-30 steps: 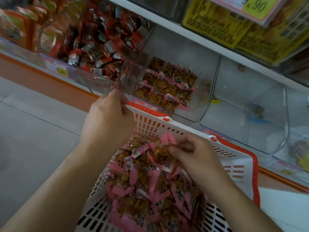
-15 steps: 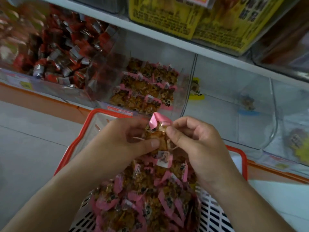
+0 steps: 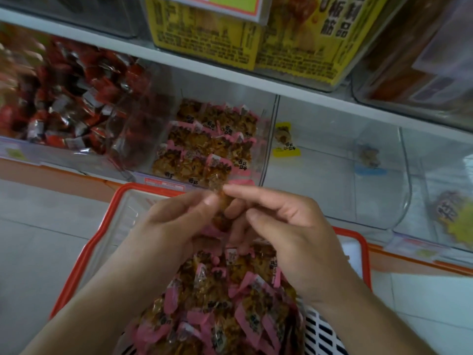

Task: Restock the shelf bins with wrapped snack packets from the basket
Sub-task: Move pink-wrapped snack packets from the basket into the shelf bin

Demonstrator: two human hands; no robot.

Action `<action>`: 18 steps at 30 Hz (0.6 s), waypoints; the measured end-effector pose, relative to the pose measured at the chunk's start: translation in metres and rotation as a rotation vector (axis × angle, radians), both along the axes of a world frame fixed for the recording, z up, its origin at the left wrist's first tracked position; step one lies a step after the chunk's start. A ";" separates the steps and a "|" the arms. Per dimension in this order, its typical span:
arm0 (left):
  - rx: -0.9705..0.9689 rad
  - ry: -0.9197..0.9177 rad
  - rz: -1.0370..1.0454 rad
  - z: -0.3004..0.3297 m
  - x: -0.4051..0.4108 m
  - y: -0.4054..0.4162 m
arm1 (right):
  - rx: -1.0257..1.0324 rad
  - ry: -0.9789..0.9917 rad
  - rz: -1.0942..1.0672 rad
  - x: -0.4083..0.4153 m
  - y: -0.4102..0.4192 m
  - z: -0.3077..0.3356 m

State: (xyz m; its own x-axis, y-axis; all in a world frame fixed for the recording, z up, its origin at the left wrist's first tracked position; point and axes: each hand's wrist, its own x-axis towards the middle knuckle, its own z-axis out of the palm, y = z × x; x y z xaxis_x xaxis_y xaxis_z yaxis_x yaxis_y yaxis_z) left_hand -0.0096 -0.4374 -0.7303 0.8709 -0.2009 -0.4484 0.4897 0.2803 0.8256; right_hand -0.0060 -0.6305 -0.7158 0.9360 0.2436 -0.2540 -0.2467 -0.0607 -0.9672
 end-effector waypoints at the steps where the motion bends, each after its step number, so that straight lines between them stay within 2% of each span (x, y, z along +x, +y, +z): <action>1: 0.007 -0.003 0.002 0.000 0.001 0.000 | -0.031 -0.045 -0.060 0.002 -0.003 0.001; 3: -0.012 0.010 -0.008 0.002 0.002 0.001 | -0.128 -0.125 -0.187 0.007 -0.009 0.000; 5: -0.018 0.012 -0.038 0.002 0.003 0.005 | -0.187 -0.124 -0.209 0.012 -0.013 -0.001; 9: 0.044 -0.007 -0.060 0.002 0.003 0.007 | -0.043 0.024 -0.018 0.015 -0.013 -0.003; 12: 0.121 -0.038 -0.024 0.002 0.004 0.011 | 0.141 0.121 -0.020 0.015 -0.015 -0.003; 18: 0.253 -0.167 0.027 0.011 0.003 0.011 | 0.043 0.082 -0.011 0.010 -0.006 -0.008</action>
